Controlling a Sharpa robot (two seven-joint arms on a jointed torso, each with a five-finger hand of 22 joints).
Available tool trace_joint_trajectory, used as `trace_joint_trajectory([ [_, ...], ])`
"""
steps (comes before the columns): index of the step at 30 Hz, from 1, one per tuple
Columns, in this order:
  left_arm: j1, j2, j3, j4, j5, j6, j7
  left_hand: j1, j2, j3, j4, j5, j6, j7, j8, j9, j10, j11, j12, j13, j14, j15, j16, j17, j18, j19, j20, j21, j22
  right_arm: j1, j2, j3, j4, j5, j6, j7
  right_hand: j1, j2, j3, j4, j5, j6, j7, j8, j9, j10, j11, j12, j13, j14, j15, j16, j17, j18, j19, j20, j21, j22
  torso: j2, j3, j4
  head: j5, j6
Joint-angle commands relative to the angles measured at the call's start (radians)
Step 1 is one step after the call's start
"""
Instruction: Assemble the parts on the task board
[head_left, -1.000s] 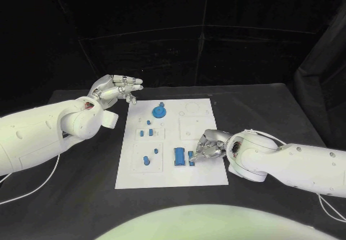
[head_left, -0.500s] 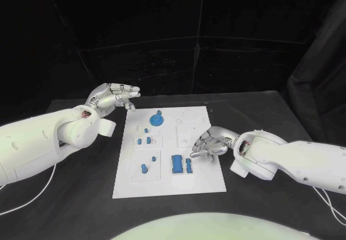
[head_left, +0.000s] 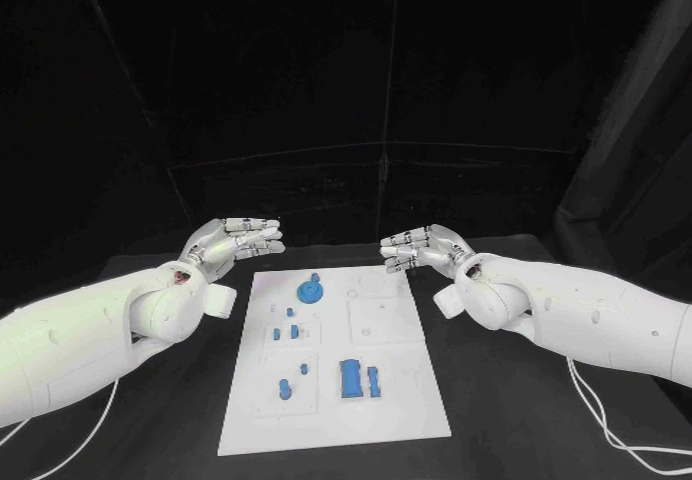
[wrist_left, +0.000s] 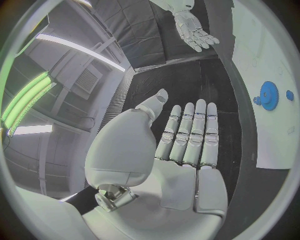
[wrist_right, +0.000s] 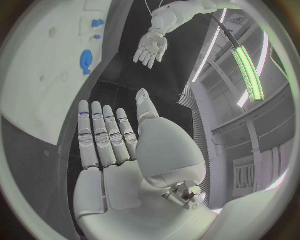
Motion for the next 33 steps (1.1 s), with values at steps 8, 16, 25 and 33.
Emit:
trace_joint_trajectory([
  [8,-0.014,0.029,0.001,-0.039,0.035,-0.020,0.016,-0.396,0.082,-0.135,0.056,-0.055,-0.330,-0.060,-0.107,-0.066,-0.354,-0.045,-0.162,-0.063,-0.308,-0.030,-0.170,-0.153,-0.051,-0.301,-0.073,-0.121,-0.129,0.000,0.057,0.006,-0.084,0.085,0.007,0.069,-0.455,-0.096,0.068,0.082,-0.052,-0.292,-0.060,-0.066,-0.119,-0.308,-0.050,-0.092,-0.101,-0.352,-0.042,-0.064,-0.087,-0.051,-0.300,-0.075,-0.117,-0.091,-0.011,0.0052,0.0030,0.007,0.028],
  [16,-0.035,0.016,0.022,0.028,0.029,-0.129,0.028,-0.637,0.082,-0.184,0.056,-0.055,-0.504,-0.092,-0.107,-0.066,-0.528,-0.083,-0.162,-0.063,-0.476,-0.064,-0.205,-0.153,-0.069,-0.436,-0.127,-0.121,-0.174,-0.003,0.039,0.004,-0.004,0.135,-0.103,0.104,-0.694,-0.096,0.109,0.082,-0.131,-0.457,-0.096,-0.066,-0.119,-0.490,-0.085,-0.092,-0.101,-0.536,-0.074,-0.064,-0.087,-0.069,-0.458,-0.129,-0.204,-0.091,-0.014,0.0098,-0.0133,0.060,0.052],
  [25,-0.088,-0.019,0.074,0.199,0.012,-0.406,0.060,-0.835,0.082,-0.223,0.056,-0.055,-0.648,-0.175,-0.107,-0.066,-0.673,-0.180,-0.162,-0.063,-0.614,-0.151,-0.291,-0.153,-0.093,-0.549,-0.172,-0.121,-0.210,-0.011,-0.003,-0.001,0.193,0.259,-0.370,0.191,-0.890,-0.096,0.145,0.082,-0.131,-0.593,-0.189,-0.066,-0.119,-0.641,-0.176,-0.092,-0.101,-0.689,-0.158,-0.064,-0.087,-0.091,-0.589,-0.173,-0.204,-0.091,-0.016,0.0127,-0.0234,0.093,0.067],
  [33,-0.127,-0.045,0.113,0.325,-0.001,-0.611,0.083,-0.954,0.082,-0.307,0.056,-0.055,-0.734,-0.175,-0.107,-0.066,-0.759,-0.180,-0.162,-0.063,-0.696,-0.151,-0.291,-0.153,-0.169,-0.616,-0.269,-0.121,-0.288,-0.016,-0.026,-0.004,0.298,0.325,-0.514,0.238,-1.007,-0.096,0.223,0.082,-0.131,-0.673,-0.189,-0.066,-0.119,-0.730,-0.176,-0.092,-0.101,-0.779,-0.158,-0.064,-0.087,-0.171,-0.666,-0.267,-0.204,-0.091,-0.016,0.0127,-0.0234,0.093,0.067],
])
